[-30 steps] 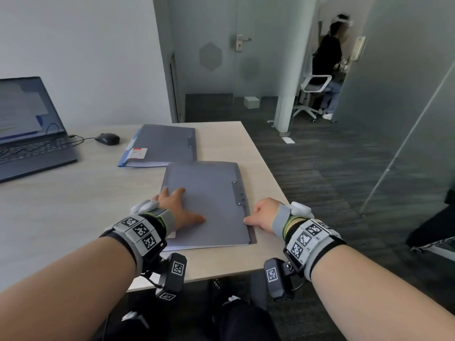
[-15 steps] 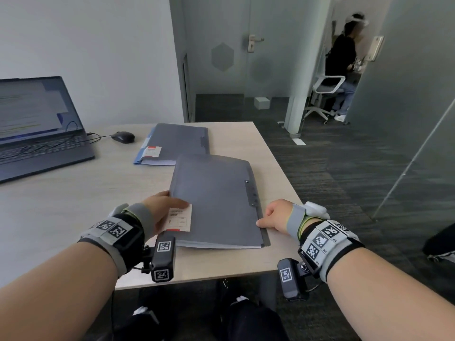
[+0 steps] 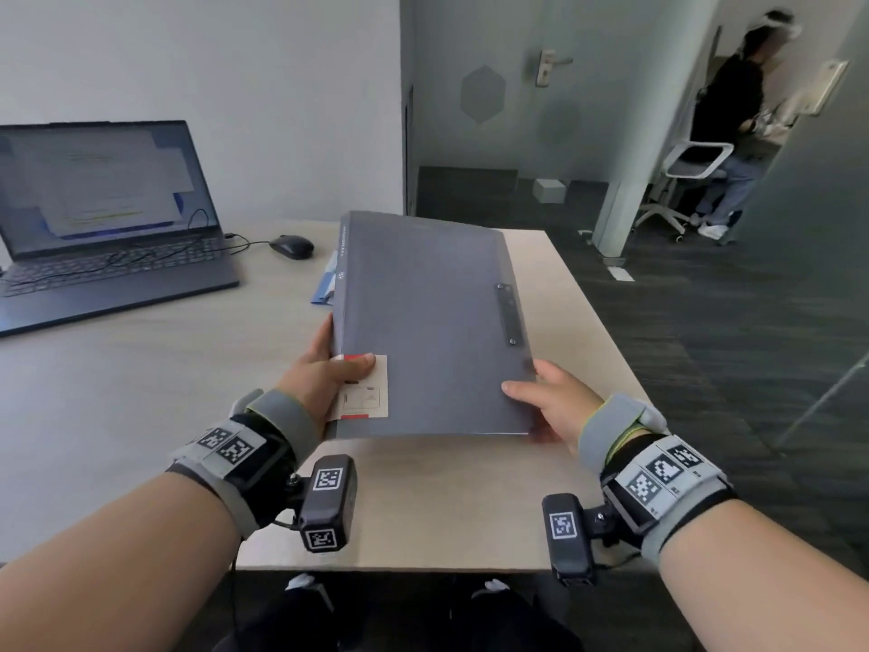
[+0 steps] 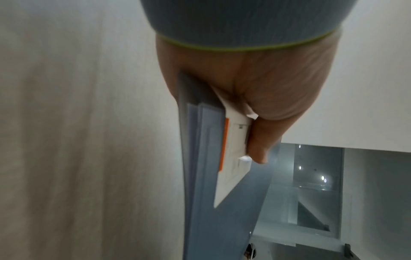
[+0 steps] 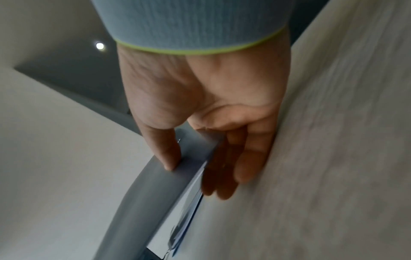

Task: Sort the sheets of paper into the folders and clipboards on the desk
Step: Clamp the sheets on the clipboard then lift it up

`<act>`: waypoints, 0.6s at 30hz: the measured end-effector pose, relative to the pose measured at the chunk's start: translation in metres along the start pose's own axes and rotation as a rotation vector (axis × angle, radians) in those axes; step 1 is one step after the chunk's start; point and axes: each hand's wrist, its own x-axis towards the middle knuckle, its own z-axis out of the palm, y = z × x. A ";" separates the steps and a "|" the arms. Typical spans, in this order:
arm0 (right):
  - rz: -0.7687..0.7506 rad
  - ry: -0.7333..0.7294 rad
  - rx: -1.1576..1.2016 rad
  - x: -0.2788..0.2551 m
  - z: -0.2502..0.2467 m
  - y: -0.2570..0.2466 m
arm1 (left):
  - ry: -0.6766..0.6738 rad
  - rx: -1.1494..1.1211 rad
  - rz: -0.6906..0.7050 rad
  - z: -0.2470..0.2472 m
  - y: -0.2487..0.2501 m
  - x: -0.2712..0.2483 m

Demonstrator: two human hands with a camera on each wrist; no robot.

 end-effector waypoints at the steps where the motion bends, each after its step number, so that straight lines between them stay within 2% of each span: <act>1: 0.021 -0.010 0.088 0.007 0.007 -0.002 | 0.032 0.005 -0.004 -0.003 0.004 0.006; 5: 0.005 0.086 0.207 0.042 0.030 -0.019 | 0.212 0.119 -0.051 -0.010 0.026 0.040; 10: 0.067 0.212 0.259 0.108 0.051 -0.046 | 0.184 0.158 -0.140 -0.031 0.059 0.108; 14: -0.032 0.280 0.066 0.162 0.054 -0.068 | 0.223 0.278 -0.084 -0.046 0.072 0.168; 18: -0.048 0.302 -0.098 0.205 0.055 -0.079 | 0.247 0.463 -0.026 -0.054 0.074 0.211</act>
